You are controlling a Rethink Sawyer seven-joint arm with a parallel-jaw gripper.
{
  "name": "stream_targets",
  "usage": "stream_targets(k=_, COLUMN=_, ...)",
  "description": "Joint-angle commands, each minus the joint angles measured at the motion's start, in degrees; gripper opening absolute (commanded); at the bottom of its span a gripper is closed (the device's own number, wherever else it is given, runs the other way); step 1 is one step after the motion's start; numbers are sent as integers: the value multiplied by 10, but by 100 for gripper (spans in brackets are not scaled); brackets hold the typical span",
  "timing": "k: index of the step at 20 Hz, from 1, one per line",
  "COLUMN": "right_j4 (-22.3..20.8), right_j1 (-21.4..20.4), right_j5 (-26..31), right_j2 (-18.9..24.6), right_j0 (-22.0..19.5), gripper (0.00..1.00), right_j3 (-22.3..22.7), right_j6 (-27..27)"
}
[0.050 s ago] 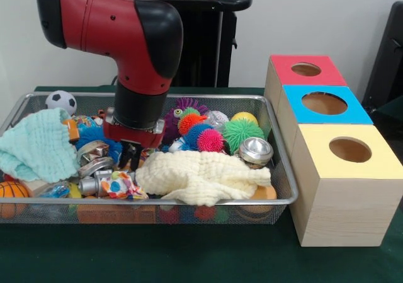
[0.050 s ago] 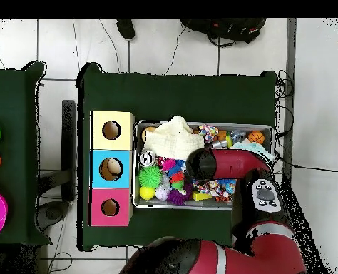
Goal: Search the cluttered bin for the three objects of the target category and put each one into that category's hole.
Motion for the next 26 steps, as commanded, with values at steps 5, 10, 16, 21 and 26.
stream_targets(k=5, right_j4=-29, right_j1=57, right_j5=-5, right_j2=60, right_j0=-7, gripper=0, right_j3=33, right_j6=-25)
stream_targets(k=10, right_j4=-22, right_j1=57, right_j5=17, right_j2=58, right_j0=-5, gripper=0, right_j3=27, right_j6=-26)
stream_targets(k=16, right_j4=12, right_j1=42, right_j5=94, right_j2=65, right_j0=1, gripper=0, right_j3=8, right_j6=-28)
stream_targets(k=21, right_j4=44, right_j1=31, right_j5=194, right_j2=77, right_j0=3, gripper=0, right_j3=-34, right_j6=-40)
stream_targets(k=26, right_j4=64, right_j1=27, right_j5=313, right_j2=82, right_j0=14, gripper=0, right_j3=-106, right_j6=-57)
